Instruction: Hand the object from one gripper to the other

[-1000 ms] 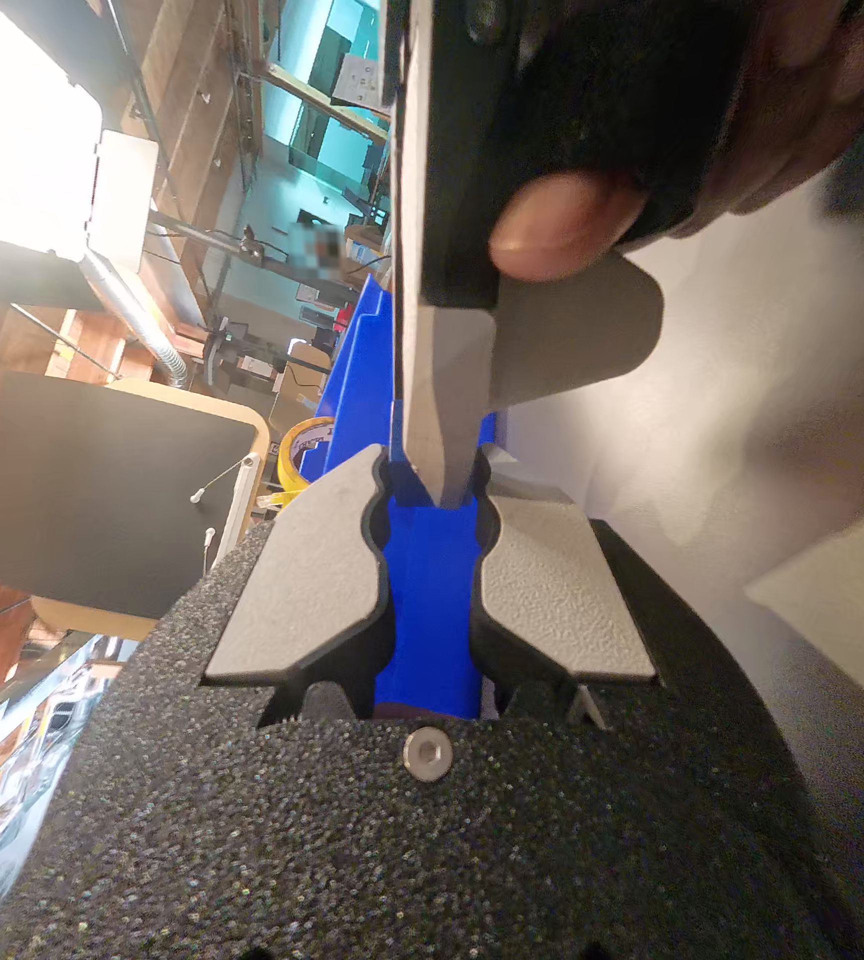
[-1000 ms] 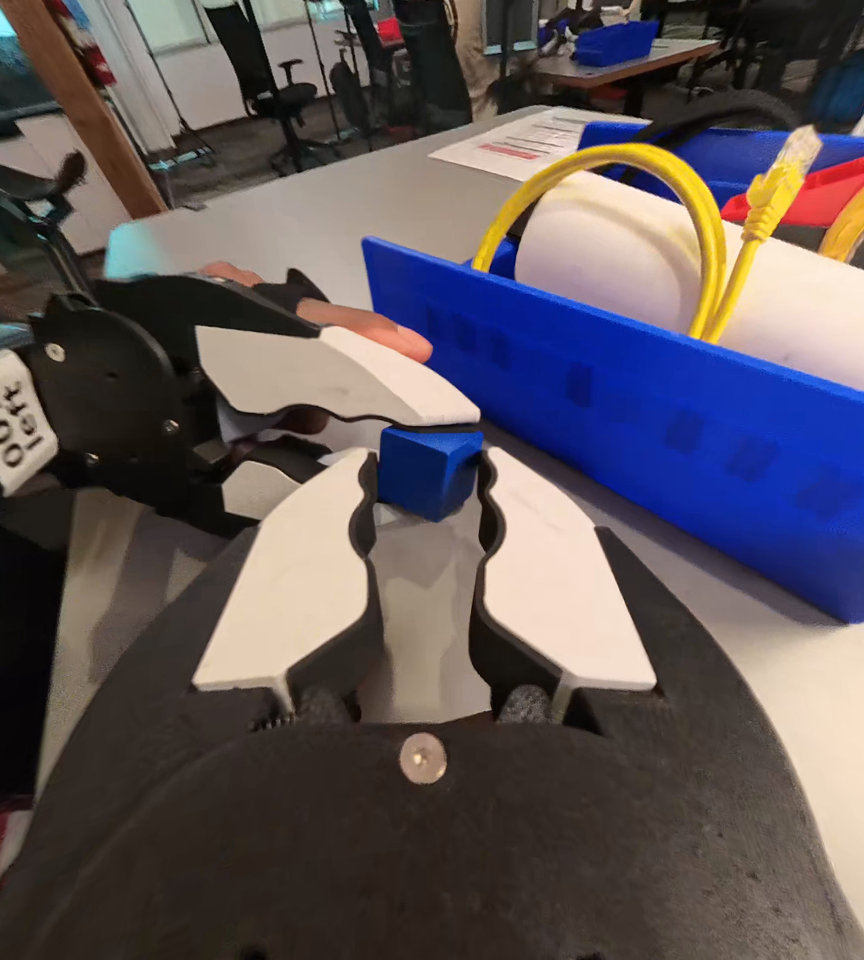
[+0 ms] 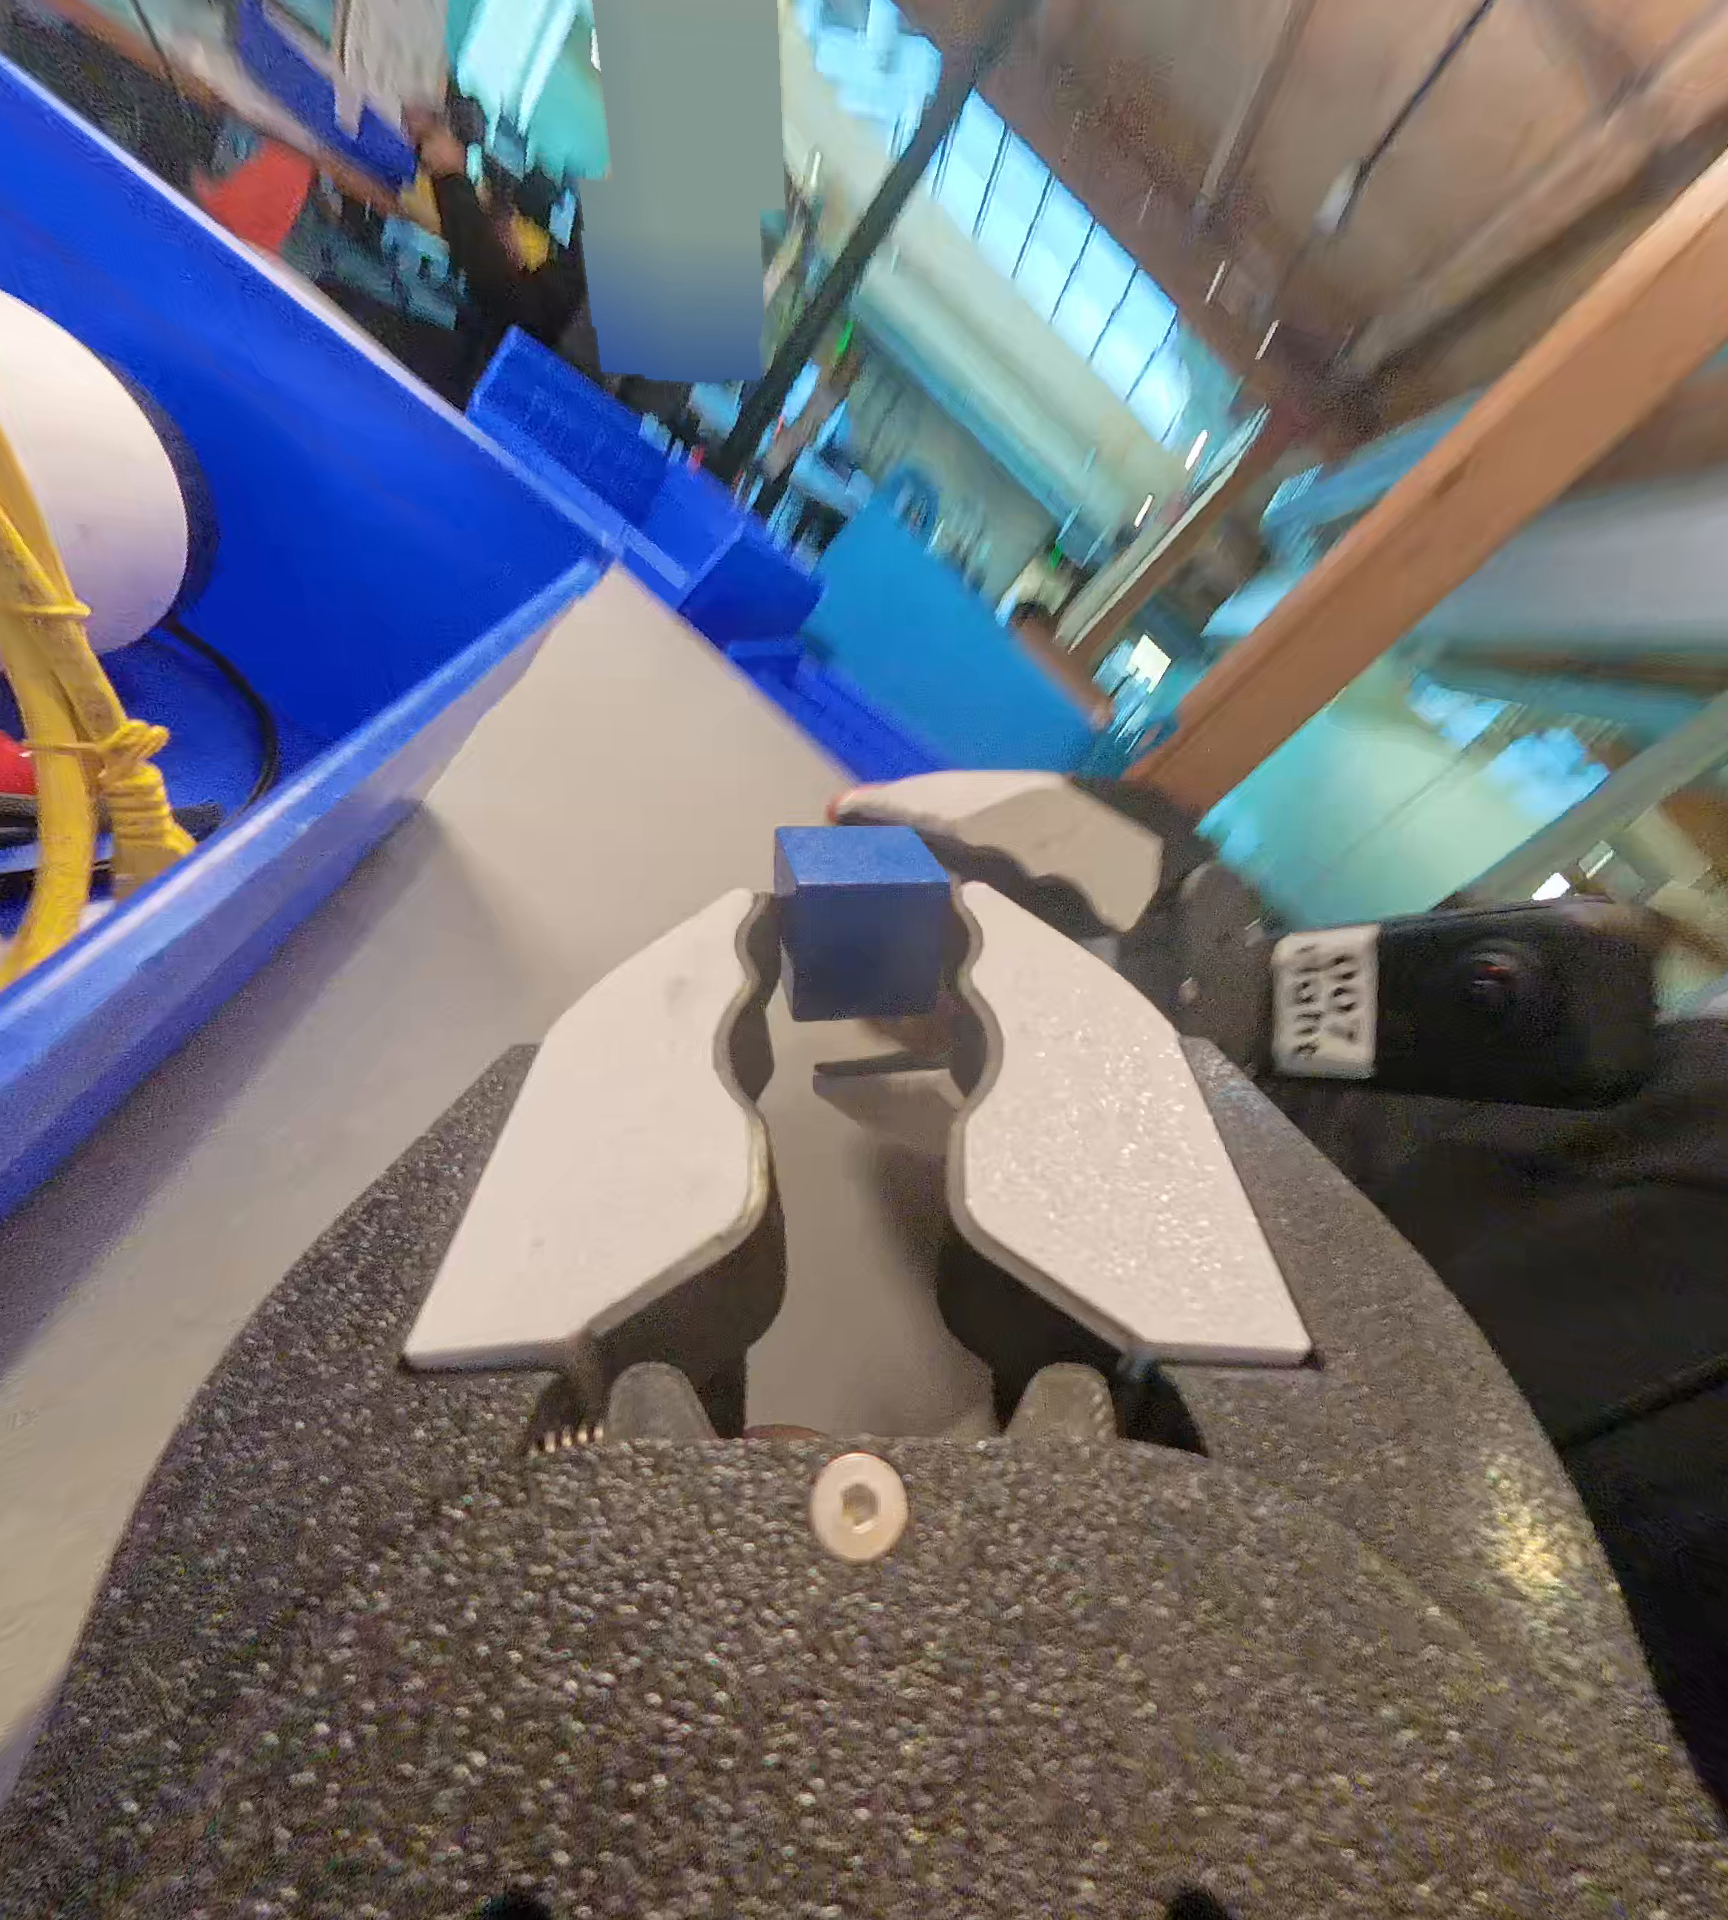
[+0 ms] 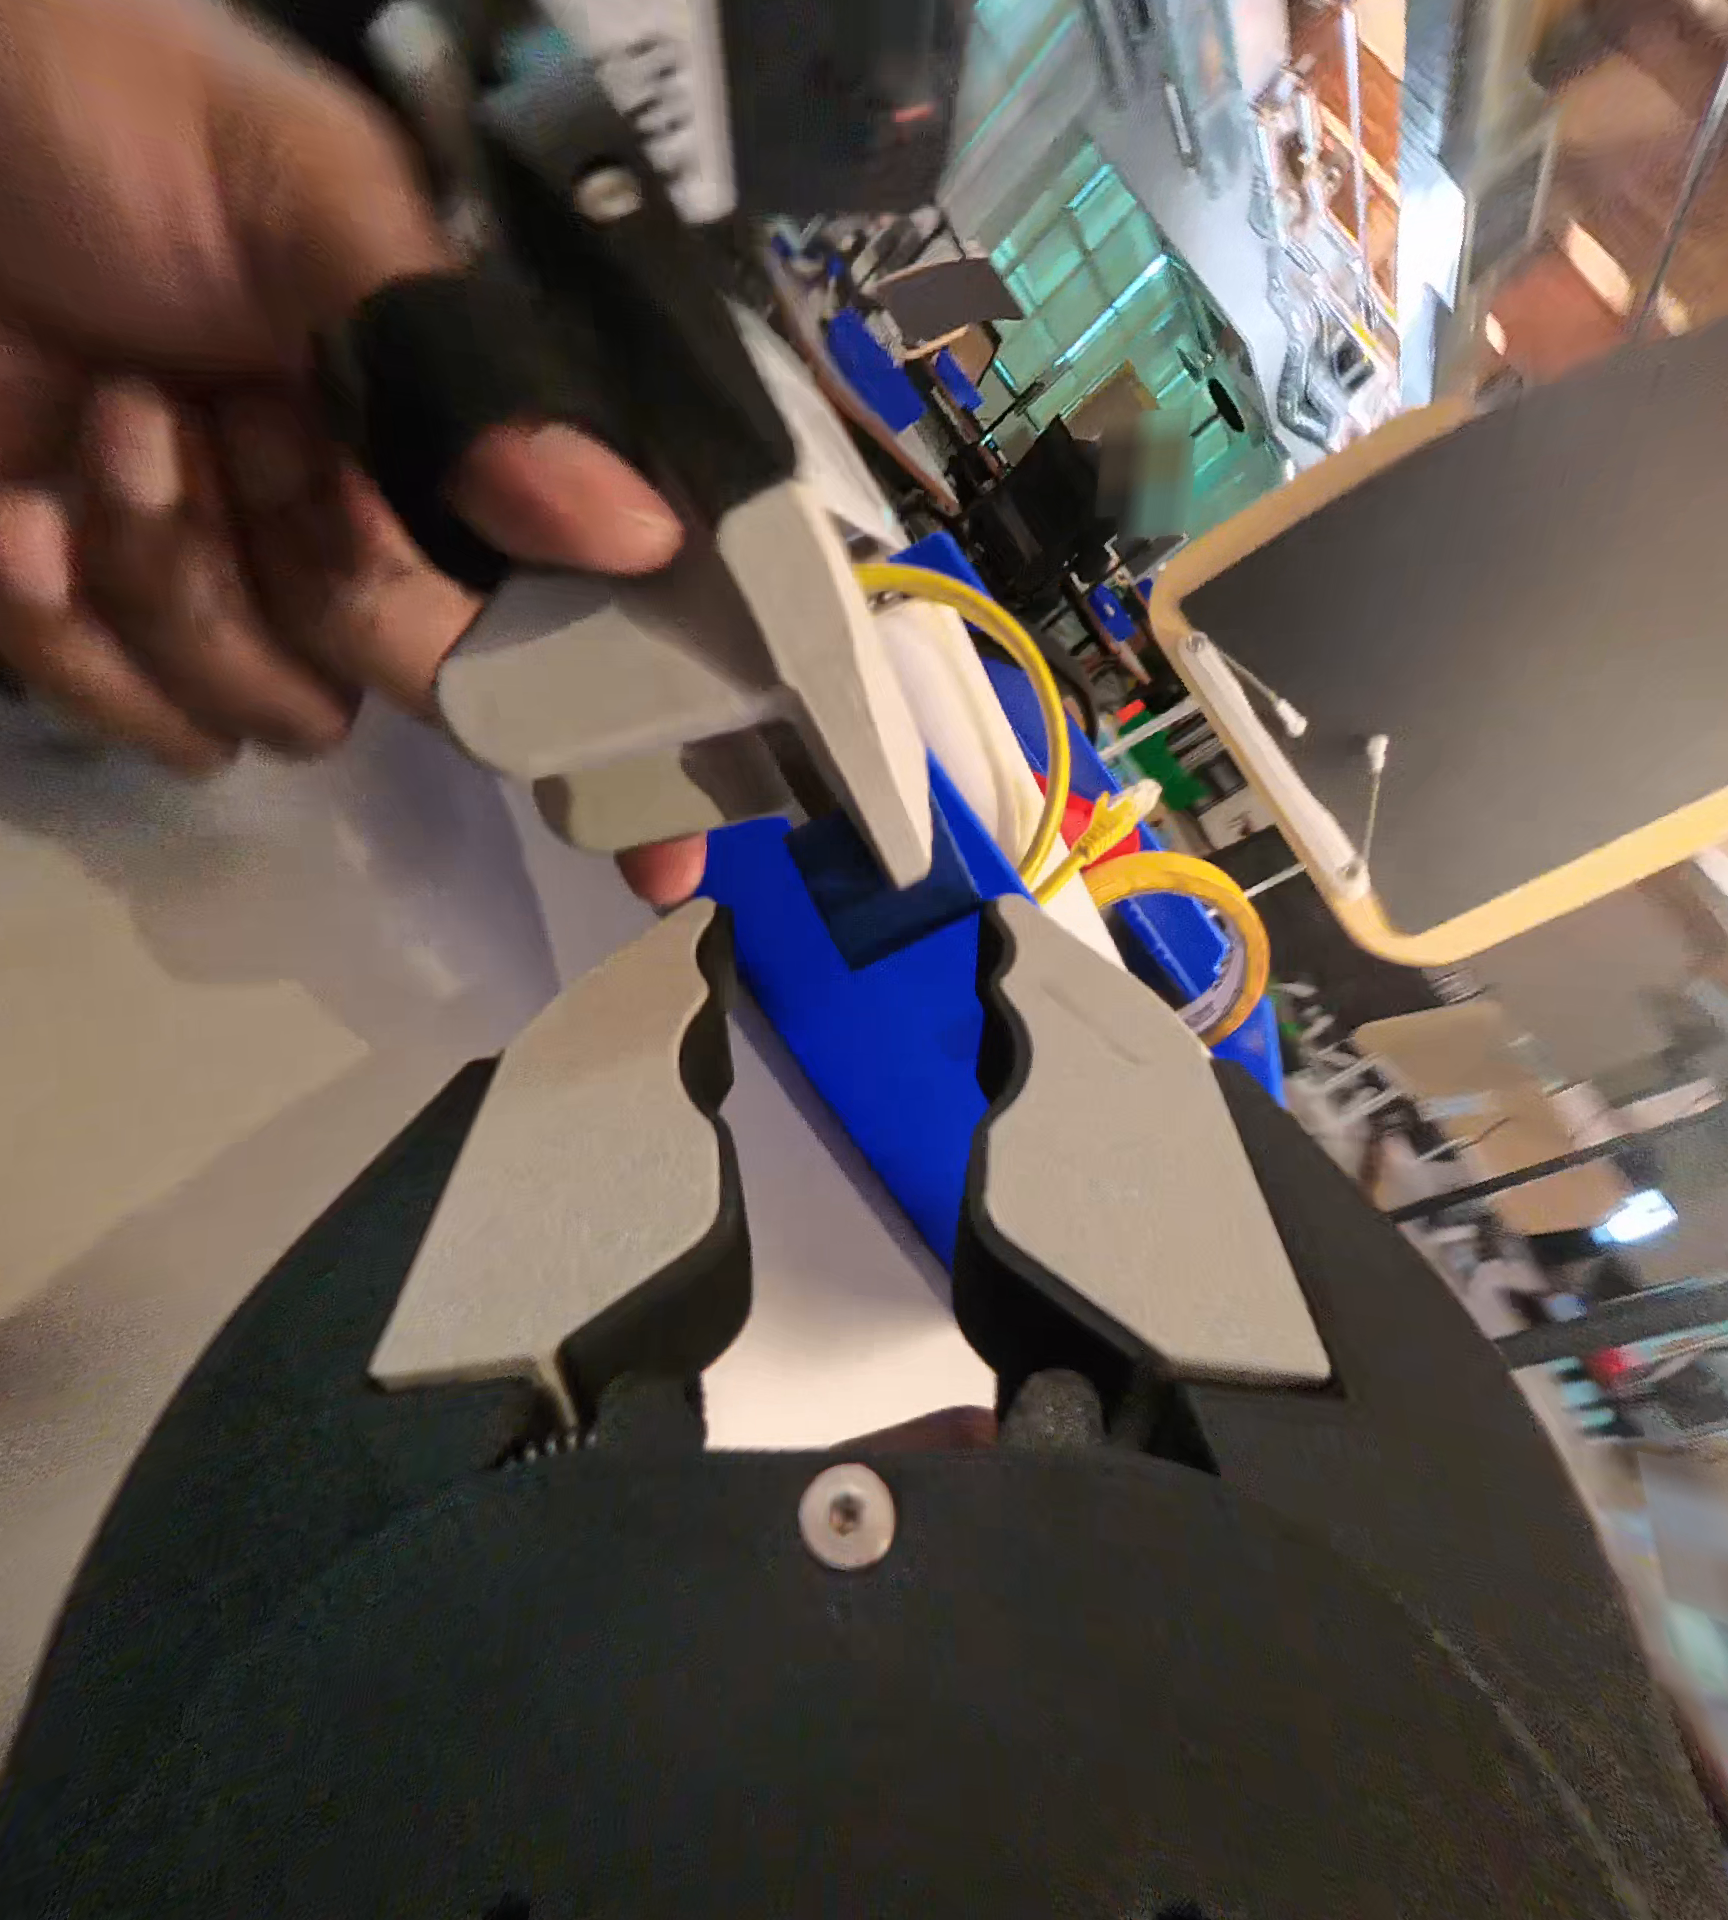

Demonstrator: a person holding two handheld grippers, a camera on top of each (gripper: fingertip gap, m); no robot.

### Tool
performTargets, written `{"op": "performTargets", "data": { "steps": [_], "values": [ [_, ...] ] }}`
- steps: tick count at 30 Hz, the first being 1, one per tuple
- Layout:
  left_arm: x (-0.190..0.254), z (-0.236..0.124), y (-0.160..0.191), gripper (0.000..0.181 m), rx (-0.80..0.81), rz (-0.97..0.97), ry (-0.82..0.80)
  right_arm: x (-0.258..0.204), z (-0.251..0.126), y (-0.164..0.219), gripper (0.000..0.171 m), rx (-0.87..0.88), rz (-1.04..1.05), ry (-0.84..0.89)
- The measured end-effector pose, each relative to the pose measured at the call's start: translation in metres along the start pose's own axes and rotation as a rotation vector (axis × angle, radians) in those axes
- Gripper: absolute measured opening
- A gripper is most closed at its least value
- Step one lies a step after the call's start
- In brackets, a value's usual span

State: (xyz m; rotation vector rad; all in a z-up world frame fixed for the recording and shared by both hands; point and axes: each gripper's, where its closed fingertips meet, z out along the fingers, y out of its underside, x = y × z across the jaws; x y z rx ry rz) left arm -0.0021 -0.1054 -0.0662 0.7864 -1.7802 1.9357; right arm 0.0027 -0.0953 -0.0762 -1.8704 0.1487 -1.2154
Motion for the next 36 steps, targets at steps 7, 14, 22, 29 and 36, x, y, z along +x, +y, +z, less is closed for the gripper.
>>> {"op": "performTargets", "data": {
  "steps": [7,14,22,29,36],
  "values": [
    [0.012,0.002,-0.008,0.031,0.193,-0.249,0.161,0.01,0.003,-0.015,0.053,0.103,0.358,0.003],
    [0.02,0.007,0.002,0.034,0.1,-0.245,0.19,0.007,0.002,-0.012,0.037,0.113,0.396,-0.07],
    [0.022,-0.014,-0.005,0.058,-0.067,0.592,0.006,-0.013,-0.009,-0.015,0.037,0.099,0.862,-0.541],
    [0.04,-0.024,0.033,0.067,-0.217,1.115,0.126,-0.037,-0.025,-0.026,0.036,0.082,1.097,-0.865],
    [0.045,-0.023,0.053,0.056,-0.233,1.283,0.187,-0.055,-0.043,-0.04,0.036,0.076,1.163,-1.086]
  ]
}}
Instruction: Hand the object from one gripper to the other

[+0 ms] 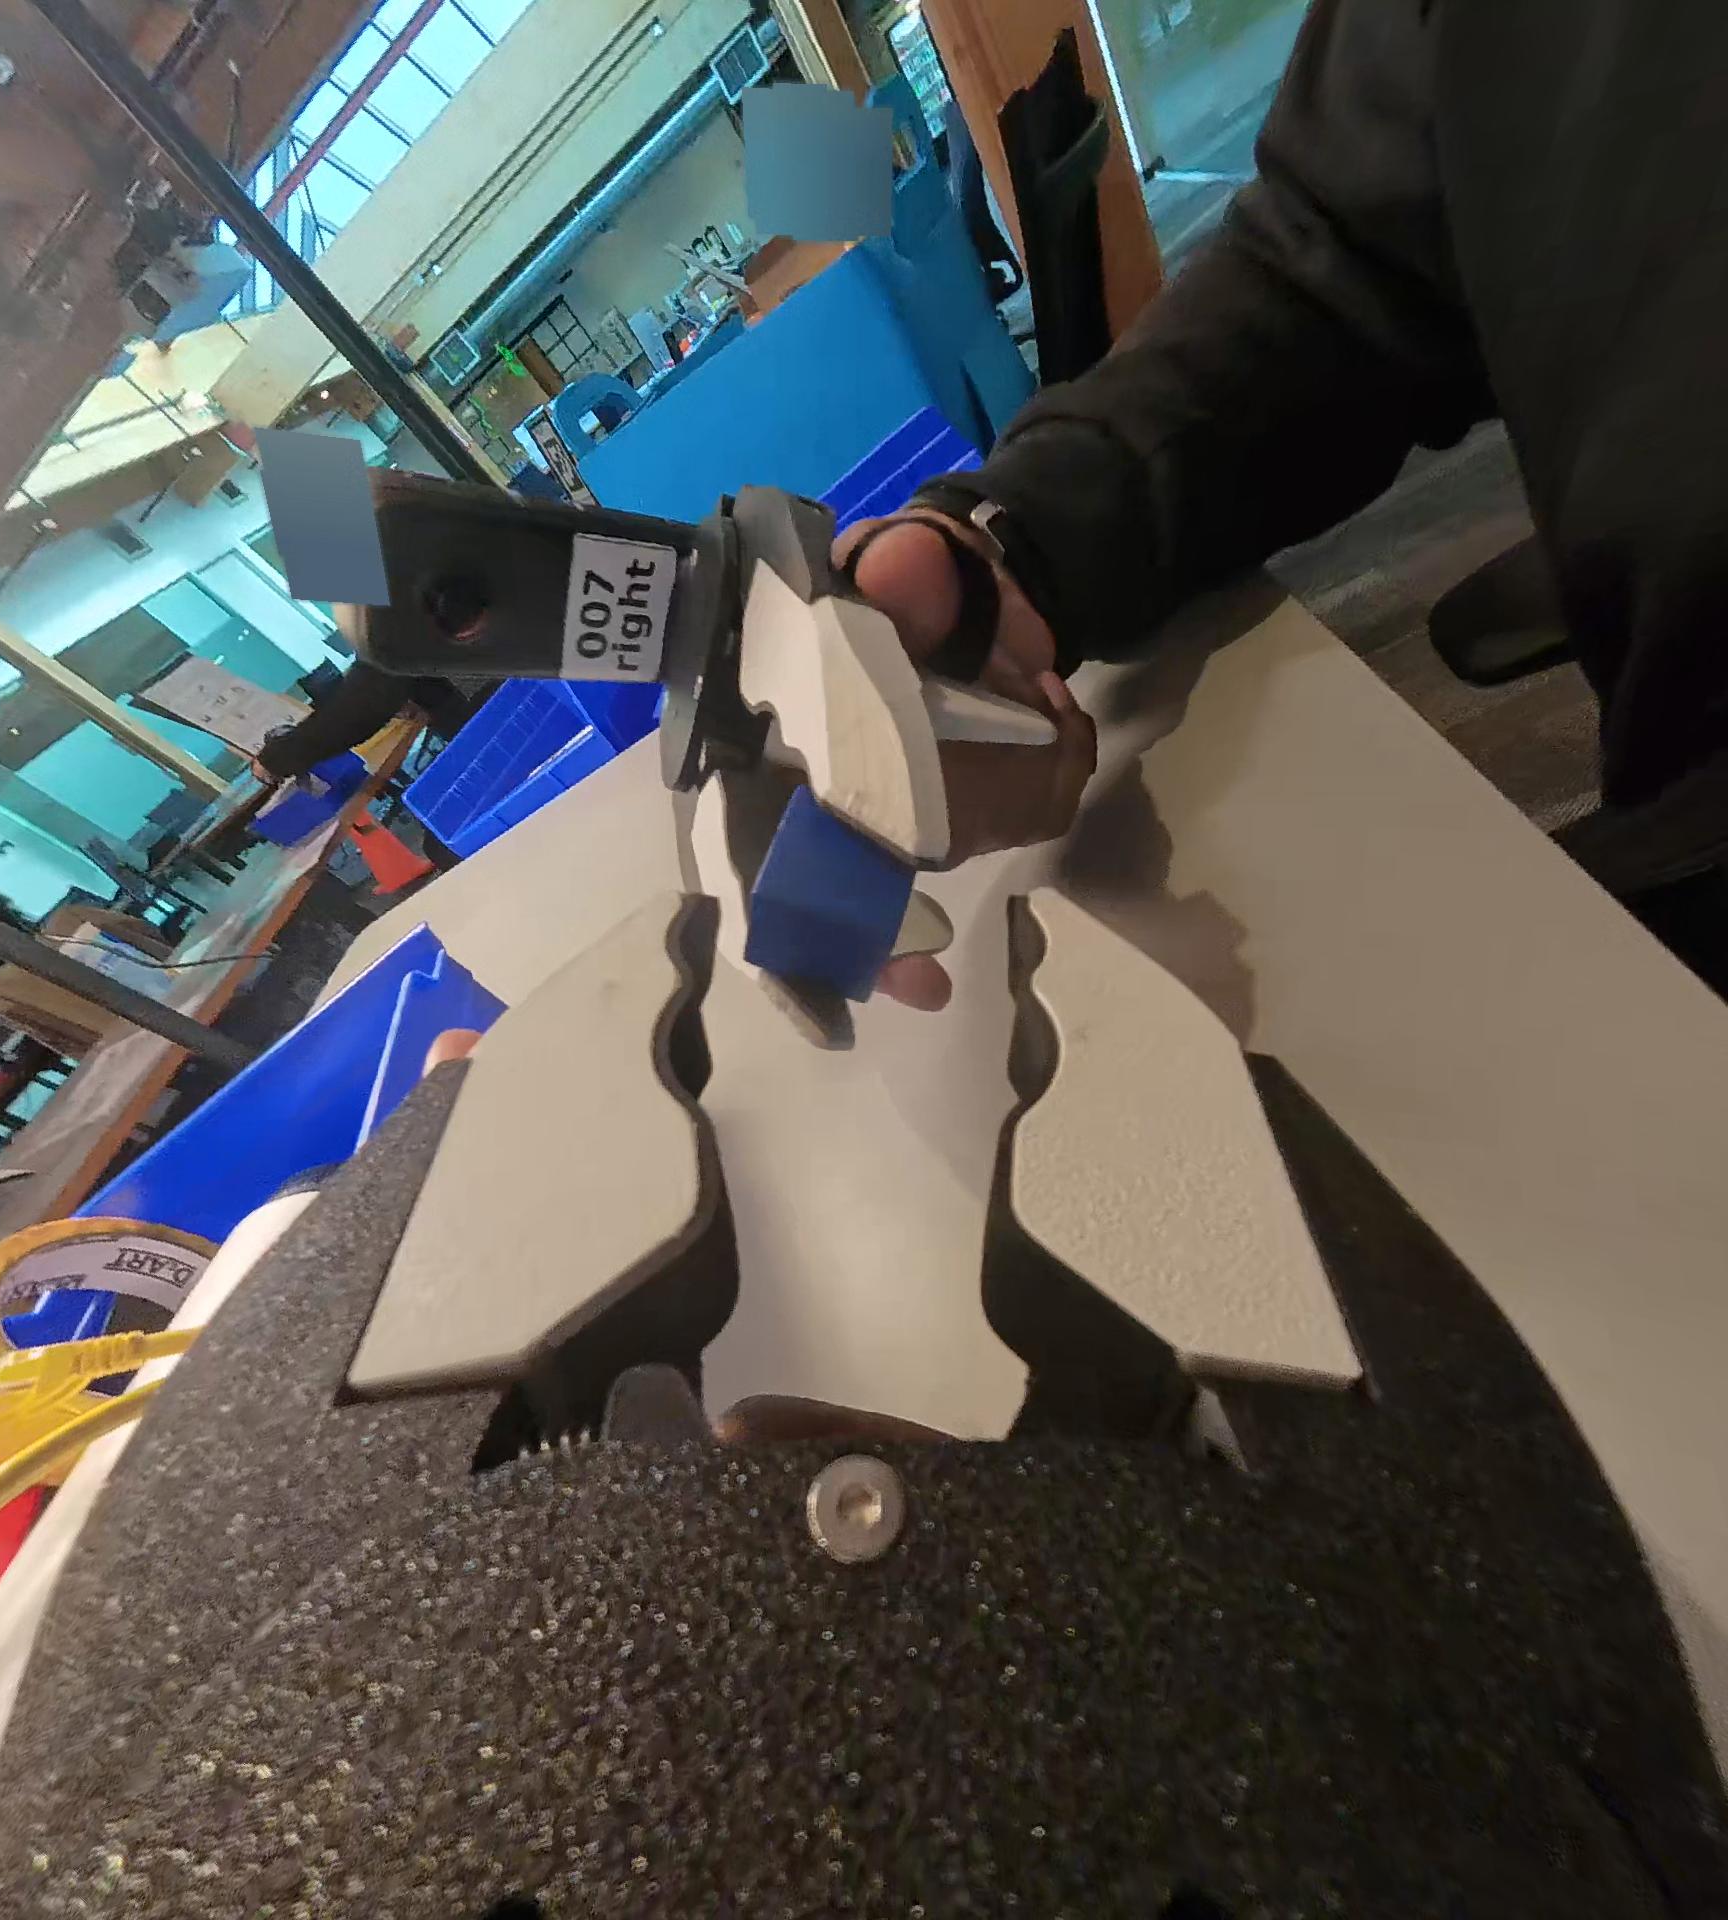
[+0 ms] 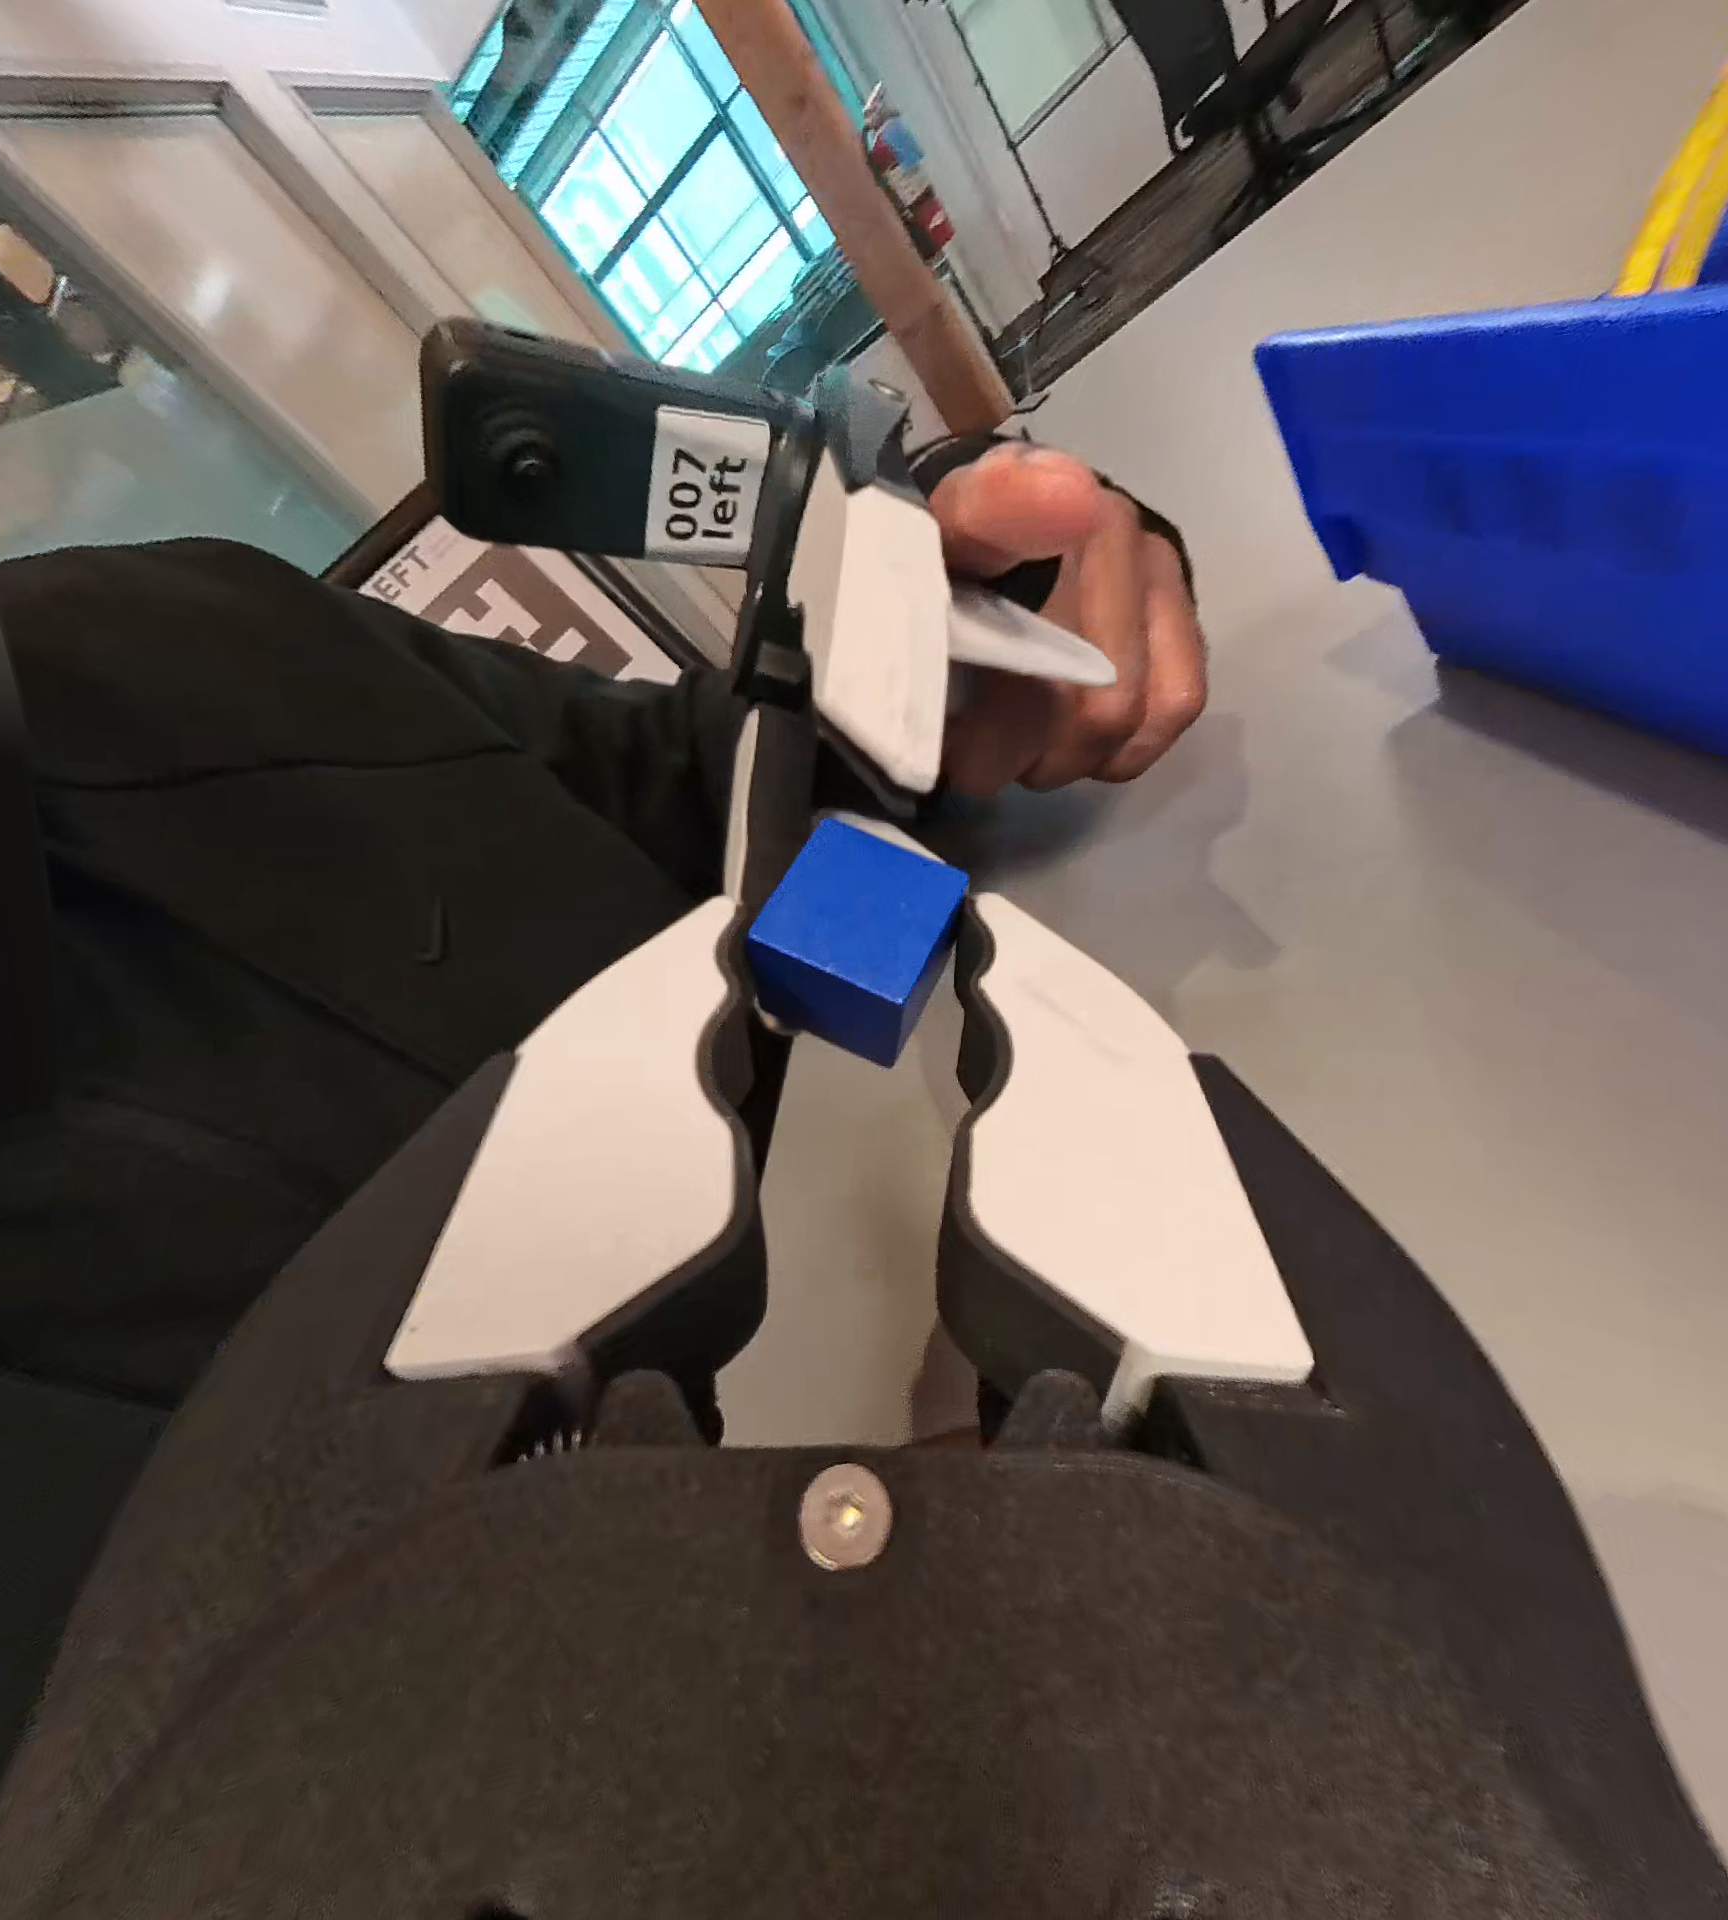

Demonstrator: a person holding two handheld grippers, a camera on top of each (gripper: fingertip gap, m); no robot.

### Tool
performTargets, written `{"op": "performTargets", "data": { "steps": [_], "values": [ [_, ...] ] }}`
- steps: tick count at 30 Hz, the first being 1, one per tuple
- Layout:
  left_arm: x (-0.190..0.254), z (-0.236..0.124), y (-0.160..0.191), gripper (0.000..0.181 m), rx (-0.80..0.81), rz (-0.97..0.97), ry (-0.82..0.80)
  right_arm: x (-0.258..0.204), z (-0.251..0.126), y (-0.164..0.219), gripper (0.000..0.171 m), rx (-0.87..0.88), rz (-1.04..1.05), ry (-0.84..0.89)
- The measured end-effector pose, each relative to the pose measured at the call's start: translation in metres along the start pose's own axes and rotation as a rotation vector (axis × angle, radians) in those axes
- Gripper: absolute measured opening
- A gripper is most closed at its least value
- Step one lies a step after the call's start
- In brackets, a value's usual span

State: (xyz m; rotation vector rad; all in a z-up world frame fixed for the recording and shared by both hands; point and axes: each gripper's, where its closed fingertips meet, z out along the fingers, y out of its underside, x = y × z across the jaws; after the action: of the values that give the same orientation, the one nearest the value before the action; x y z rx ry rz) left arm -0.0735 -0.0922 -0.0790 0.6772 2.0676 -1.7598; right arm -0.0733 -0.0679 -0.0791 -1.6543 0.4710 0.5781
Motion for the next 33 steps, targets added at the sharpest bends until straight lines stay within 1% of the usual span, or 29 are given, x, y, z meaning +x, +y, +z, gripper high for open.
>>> {"op": "performTargets", "data": {
  "steps": [2,3,4,7,10,13,16,17,19,21,23,24,25,27,28,30,33],
  "values": [
    [0.003,0.005,0.005,0.048,-0.023,0.04,-0.014,-0.001,0.003,0.003,0.036,-0.012,-0.004,0.001],
    [0.001,0.007,0.006,0.04,-0.032,0.045,-0.042,0.001,0.004,0.005,0.036,-0.027,-0.01,0.01],
    [-0.001,0.008,0.009,0.036,-0.049,0.03,-0.048,0.003,0.005,0.007,0.036,-0.037,-0.021,0.027],
    [-0.005,0.01,0.019,0.035,-0.106,-0.125,-0.018,0.016,0.001,0.002,0.04,-0.015,-0.122,0.141],
    [-0.014,0.009,0.022,0.035,-0.1,-0.321,-0.018,0.022,-0.008,-0.014,0.047,0.035,-0.341,0.3],
    [-0.021,0.007,0.025,0.035,-0.072,-0.564,0.013,0.022,-0.021,-0.027,0.046,0.063,-0.639,0.46],
    [-0.023,0.005,0.027,0.035,-0.046,-0.775,0.06,0.021,-0.029,-0.03,0.043,0.023,-0.966,0.589],
    [-0.024,0.005,0.027,0.035,-0.032,-0.832,0.07,0.021,-0.03,-0.028,0.041,-0.003,-1.068,0.622],
    [-0.025,0.004,0.023,0.035,0.004,-0.93,0.103,0.024,-0.03,-0.023,0.046,-0.061,-1.227,0.669],
    [-0.021,0.005,0.021,0.035,0.018,-1.003,0.151,0.027,-0.028,-0.018,0.05,-0.102,-1.335,0.699],
    [-0.014,0.008,0.018,0.035,0.019,-1.051,0.199,0.028,-0.023,-0.014,0.051,-0.121,-1.415,0.716],
    [-0.012,0.009,0.017,0.035,0.02,-1.069,0.212,0.028,-0.021,-0.012,0.048,-0.129,-1.441,0.719],
    [-0.009,0.011,0.017,0.035,0.016,-1.076,0.223,0.028,-0.019,-0.012,0.037,-0.128,-1.454,0.722],
    [-0.009,0.013,0.018,0.035,0.01,-1.053,0.204,0.029,-0.019,-0.011,0.034,-0.133,-1.422,0.713],
    [-0.011,0.013,0.019,0.038,0.007,-1.029,0.181,0.031,-0.021,-0.012,0.033,-0.129,-1.369,0.705],
    [-0.017,0.011,0.02,0.053,-0.005,-0.944,0.124,0.035,-0.025,-0.016,0.033,-0.103,-1.221,0.686],
    [-0.026,0.005,0.021,0.058,-0.037,-0.707,0.019,0.037,-0.031,-0.022,0.032,-0.044,-0.978,0.621]
  ]
}}
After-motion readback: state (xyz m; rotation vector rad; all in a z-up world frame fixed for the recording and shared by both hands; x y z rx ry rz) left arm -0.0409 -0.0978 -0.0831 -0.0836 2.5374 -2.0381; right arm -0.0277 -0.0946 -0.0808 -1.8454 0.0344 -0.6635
